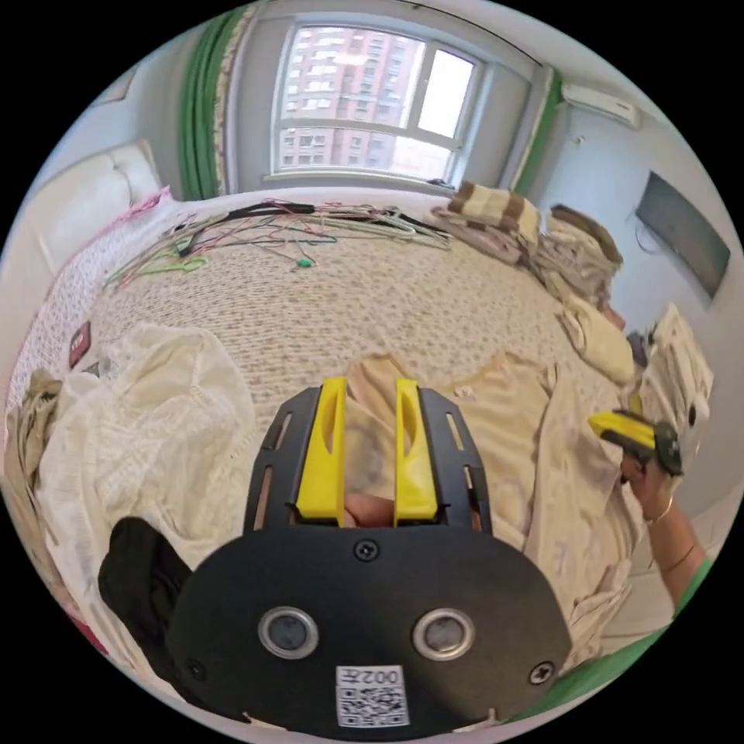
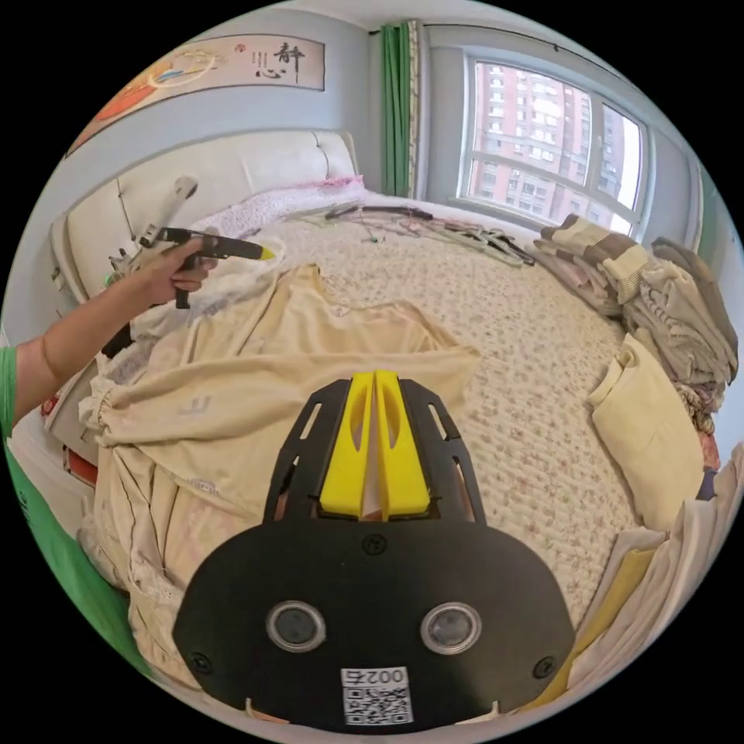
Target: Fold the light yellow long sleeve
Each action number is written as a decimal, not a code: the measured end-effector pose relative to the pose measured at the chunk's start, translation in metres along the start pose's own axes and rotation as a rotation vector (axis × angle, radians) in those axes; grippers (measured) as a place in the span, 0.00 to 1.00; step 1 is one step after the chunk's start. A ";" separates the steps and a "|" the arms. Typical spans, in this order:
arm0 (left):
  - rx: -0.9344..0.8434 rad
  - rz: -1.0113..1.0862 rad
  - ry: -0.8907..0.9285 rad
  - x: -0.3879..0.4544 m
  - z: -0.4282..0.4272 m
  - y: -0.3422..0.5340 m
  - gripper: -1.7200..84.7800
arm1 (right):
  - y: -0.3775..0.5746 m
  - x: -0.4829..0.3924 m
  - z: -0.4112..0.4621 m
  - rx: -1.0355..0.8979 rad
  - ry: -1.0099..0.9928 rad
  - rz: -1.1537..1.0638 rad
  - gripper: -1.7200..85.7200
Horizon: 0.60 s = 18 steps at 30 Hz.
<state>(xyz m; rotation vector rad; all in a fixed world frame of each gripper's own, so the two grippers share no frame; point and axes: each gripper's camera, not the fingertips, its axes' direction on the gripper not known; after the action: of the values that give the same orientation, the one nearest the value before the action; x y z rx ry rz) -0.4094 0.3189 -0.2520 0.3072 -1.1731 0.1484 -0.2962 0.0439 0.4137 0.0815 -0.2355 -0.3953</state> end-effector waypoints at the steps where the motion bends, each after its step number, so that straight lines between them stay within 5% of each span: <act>1: -0.076 0.045 -0.093 0.015 0.009 0.011 0.08 | 0.000 0.001 0.009 -0.065 0.006 0.011 0.01; 3: -0.130 0.073 -0.377 0.027 0.021 0.030 0.06 | 0.007 0.000 0.006 -0.104 0.031 0.061 0.01; 5: 0.026 0.058 -0.616 0.036 -0.010 0.066 0.04 | 0.020 -0.009 -0.030 0.010 0.084 0.109 0.01; 11: 0.136 -0.006 -0.223 0.028 -0.106 0.182 0.06 | 0.105 -0.059 -0.115 0.170 0.355 0.184 0.01; 14: 0.161 -0.115 -0.021 0.008 -0.131 0.249 0.07 | 0.153 -0.060 -0.135 0.143 0.290 0.256 0.01; 18: 0.154 -0.203 0.030 -0.007 -0.136 0.302 0.09 | 0.180 -0.053 -0.149 0.151 0.155 0.338 0.03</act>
<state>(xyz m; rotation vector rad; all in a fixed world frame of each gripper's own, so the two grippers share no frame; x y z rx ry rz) -0.3748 0.6480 -0.2583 0.5557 -1.0961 0.0652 -0.2408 0.2349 0.2805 0.2164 -0.1217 -0.0340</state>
